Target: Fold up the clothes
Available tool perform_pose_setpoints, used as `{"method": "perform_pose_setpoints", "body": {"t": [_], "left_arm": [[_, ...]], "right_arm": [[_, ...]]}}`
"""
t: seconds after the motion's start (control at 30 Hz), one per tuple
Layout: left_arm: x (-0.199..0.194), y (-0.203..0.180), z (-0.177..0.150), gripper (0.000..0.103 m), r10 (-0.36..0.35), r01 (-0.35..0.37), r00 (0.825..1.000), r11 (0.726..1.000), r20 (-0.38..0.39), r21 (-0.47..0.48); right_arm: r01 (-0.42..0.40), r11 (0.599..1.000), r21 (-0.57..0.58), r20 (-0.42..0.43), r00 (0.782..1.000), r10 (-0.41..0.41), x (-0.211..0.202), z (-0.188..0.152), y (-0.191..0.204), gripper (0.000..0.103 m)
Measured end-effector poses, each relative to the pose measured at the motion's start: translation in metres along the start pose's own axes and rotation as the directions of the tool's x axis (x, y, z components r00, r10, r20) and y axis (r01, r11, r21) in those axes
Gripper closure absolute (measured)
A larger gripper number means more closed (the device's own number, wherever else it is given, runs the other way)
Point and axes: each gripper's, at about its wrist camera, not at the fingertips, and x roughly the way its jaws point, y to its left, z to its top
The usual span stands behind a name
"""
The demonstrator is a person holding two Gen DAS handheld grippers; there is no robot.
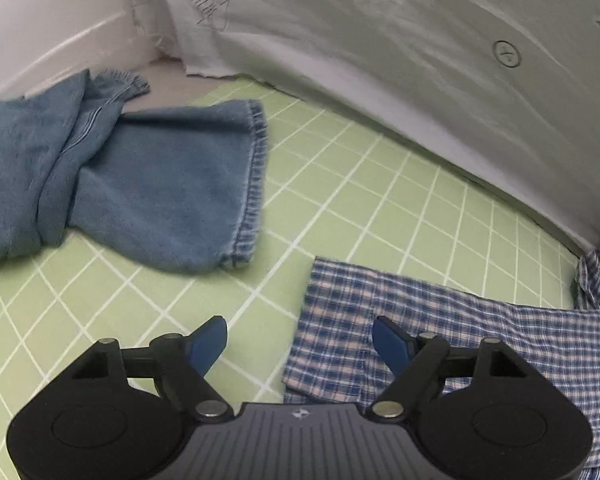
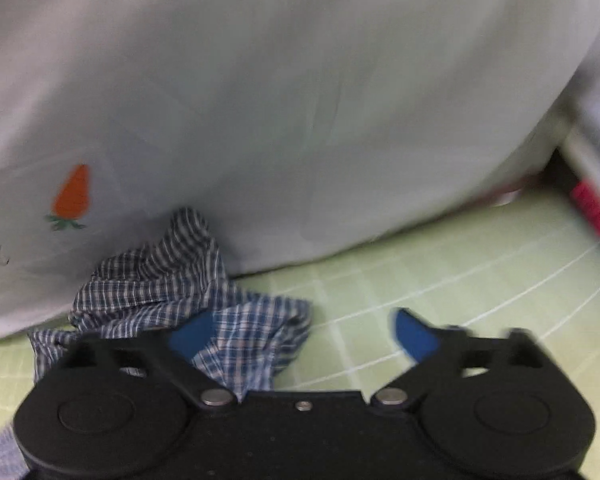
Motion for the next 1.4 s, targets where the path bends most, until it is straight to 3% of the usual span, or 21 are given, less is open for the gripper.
{"method": "perform_pose_setpoints", "body": {"t": [0.07,0.17,0.23,0.33,0.4,0.47,0.53,0.63,0.77,0.9,0.93,0.97,1.0,1.07,1.13,1.3,1.4], "left_arm": [[0.004,-0.003,-0.001,0.023,-0.011,0.011,1.000,1.000,-0.021,0.004],[0.009,-0.009,-0.004,0.023,-0.020,0.020,0.999,1.000,-0.041,0.010],[0.009,-0.014,-0.006,0.025,-0.033,0.035,0.999,0.998,-0.040,0.044],[0.009,-0.019,-0.010,0.040,-0.055,0.058,0.998,0.995,-0.038,0.079],[0.008,-0.021,-0.010,0.061,-0.044,0.046,0.999,0.996,-0.031,0.077],[0.008,-0.020,-0.008,0.077,-0.077,0.080,0.996,0.995,-0.042,0.061],[0.006,-0.023,-0.007,0.082,-0.138,0.139,0.989,0.990,-0.047,0.030],[-0.010,-0.044,-0.005,0.085,-0.232,0.233,0.973,0.968,-0.019,0.095],[-0.032,-0.093,-0.005,0.086,-0.389,0.388,0.921,0.903,-0.034,0.184],[-0.053,-0.154,-0.027,0.082,-0.570,0.592,0.806,0.768,-0.158,0.244],[-0.057,-0.168,-0.035,0.078,-0.594,0.625,0.780,0.735,-0.195,0.263],[-0.061,-0.180,-0.043,0.063,-0.598,0.638,0.770,0.713,-0.225,0.289],[-0.064,-0.191,-0.052,0.039,-0.593,0.642,0.766,0.699,-0.248,0.316],[-0.070,-0.197,-0.063,0.014,-0.558,0.607,0.794,0.708,-0.240,0.361],[-0.073,-0.192,-0.065,0.013,-0.522,0.561,0.827,0.735,-0.209,0.381],[-0.060,-0.161,-0.052,0.011,-0.383,0.417,0.909,0.841,-0.164,0.346],[-0.048,-0.142,-0.044,0.010,-0.290,0.325,0.944,0.892,-0.154,0.313]], "right_arm": [[0.032,0.997,-0.067,-0.004,0.999,-0.032,-0.017,-0.011,0.003,0.001],[0.036,0.993,-0.108,-0.076,0.996,-0.044,-0.033,-0.034,0.000,0.001],[0.063,0.994,-0.089,-0.098,0.993,-0.071,-0.045,-0.045,-0.005,0.001],[0.070,0.995,-0.068,-0.129,0.989,-0.079,-0.066,-0.058,-0.010,0.001],[0.078,0.994,-0.077,-0.150,0.985,-0.089,-0.076,-0.066,-0.010,0.001],[0.087,0.992,-0.089,-0.169,0.980,-0.101,-0.084,-0.074,-0.014,0.001],[0.096,0.992,-0.081,-0.187,0.976,-0.110,-0.088,-0.080,-0.019,0.001],[0.121,0.991,-0.059,-0.202,0.971,-0.131,-0.094,-0.088,-0.030,0.003],[0.142,0.988,-0.062,-0.190,0.970,-0.151,-0.104,-0.093,-0.037,0.003],[0.137,0.990,-0.042,-0.184,0.973,-0.143,-0.114,-0.100,-0.044,0.003],[0.137,0.990,-0.034,-0.190,0.972,-0.141,-0.115,-0.102,-0.046,0.003],[0.136,0.990,-0.030,-0.197,0.971,-0.139,-0.116,-0.103,-0.046,0.003],[0.133,0.991,-0.028,-0.200,0.970,-0.136,-0.118,-0.105,-0.046,0.003],[0.120,0.992,-0.025,-0.203,0.972,-0.123,-0.121,-0.107,-0.046,0.003],[0.104,0.994,-0.027,-0.191,0.976,-0.107,-0.123,-0.106,-0.041,0.003],[0.016,1.000,-0.021,-0.156,0.988,-0.019,-0.116,-0.099,-0.016,0.003],[-0.082,0.996,-0.033,-0.135,0.988,0.077,-0.109,-0.092,0.010,0.003]]}}
